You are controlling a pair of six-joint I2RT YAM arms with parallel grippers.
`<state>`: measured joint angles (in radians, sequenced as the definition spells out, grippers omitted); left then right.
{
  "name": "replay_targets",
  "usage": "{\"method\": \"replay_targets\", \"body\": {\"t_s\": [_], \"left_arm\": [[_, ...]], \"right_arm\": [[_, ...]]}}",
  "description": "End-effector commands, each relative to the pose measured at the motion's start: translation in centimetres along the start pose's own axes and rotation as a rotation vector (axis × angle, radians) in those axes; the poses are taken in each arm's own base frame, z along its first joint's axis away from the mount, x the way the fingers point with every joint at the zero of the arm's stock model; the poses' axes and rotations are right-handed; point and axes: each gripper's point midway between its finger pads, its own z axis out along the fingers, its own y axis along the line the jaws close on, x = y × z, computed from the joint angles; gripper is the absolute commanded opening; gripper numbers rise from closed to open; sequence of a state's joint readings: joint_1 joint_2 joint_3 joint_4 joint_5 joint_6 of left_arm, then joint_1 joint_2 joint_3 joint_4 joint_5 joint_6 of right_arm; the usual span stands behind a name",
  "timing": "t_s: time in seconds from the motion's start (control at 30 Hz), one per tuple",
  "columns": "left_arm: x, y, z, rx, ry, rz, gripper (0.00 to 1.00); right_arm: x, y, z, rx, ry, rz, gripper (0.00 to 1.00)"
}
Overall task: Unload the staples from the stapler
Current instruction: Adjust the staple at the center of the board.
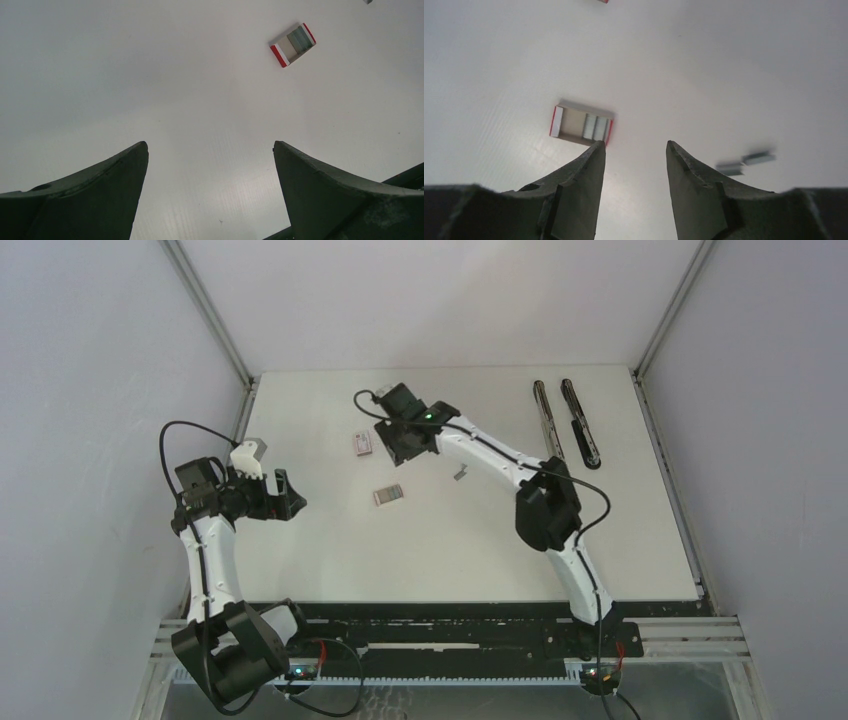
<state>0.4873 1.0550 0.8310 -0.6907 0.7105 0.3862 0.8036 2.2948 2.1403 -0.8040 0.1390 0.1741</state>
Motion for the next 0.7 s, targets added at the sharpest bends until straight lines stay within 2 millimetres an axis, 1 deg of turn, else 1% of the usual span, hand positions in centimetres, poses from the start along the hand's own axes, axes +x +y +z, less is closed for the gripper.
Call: {"method": "replay_targets", "body": {"t_s": [0.0, 0.1, 0.2, 0.3, 0.4, 0.53, 0.67], "left_arm": [[0.1, -0.2, 0.2, 0.020, -0.018, 0.025, 1.00], [0.0, -0.3, 0.1, 0.021, -0.023, 0.028, 1.00], [0.0, -0.4, 0.1, 0.023, -0.023, 0.028, 1.00], [0.0, -0.5, 0.0, 0.025, -0.025, 0.029, 1.00], [-0.1, -0.5, 0.0, 0.025, -0.029, 0.033, 1.00], [-0.1, -0.4, 0.0, 0.022, -0.027, 0.033, 1.00], [0.0, -0.3, 0.0, 0.017, -0.024, 0.032, 1.00]], "right_arm": [[-3.0, -2.8, -5.8, -0.039, -0.107, -0.072, 0.49], [-0.9, -5.0, -6.1, -0.005, -0.076, -0.103, 0.50], [1.3, -7.2, -5.9, 0.036, -0.053, -0.090, 0.50], [3.4, -9.4, -5.6, 0.070, -0.008, -0.013, 0.51], [5.2, -11.1, -5.0, 0.057, 0.025, 0.090, 0.50], [6.6, -11.9, -3.7, -0.016, 0.052, 0.199, 0.49], [7.9, -12.0, -2.2, -0.032, 0.095, 0.227, 0.47]]}}
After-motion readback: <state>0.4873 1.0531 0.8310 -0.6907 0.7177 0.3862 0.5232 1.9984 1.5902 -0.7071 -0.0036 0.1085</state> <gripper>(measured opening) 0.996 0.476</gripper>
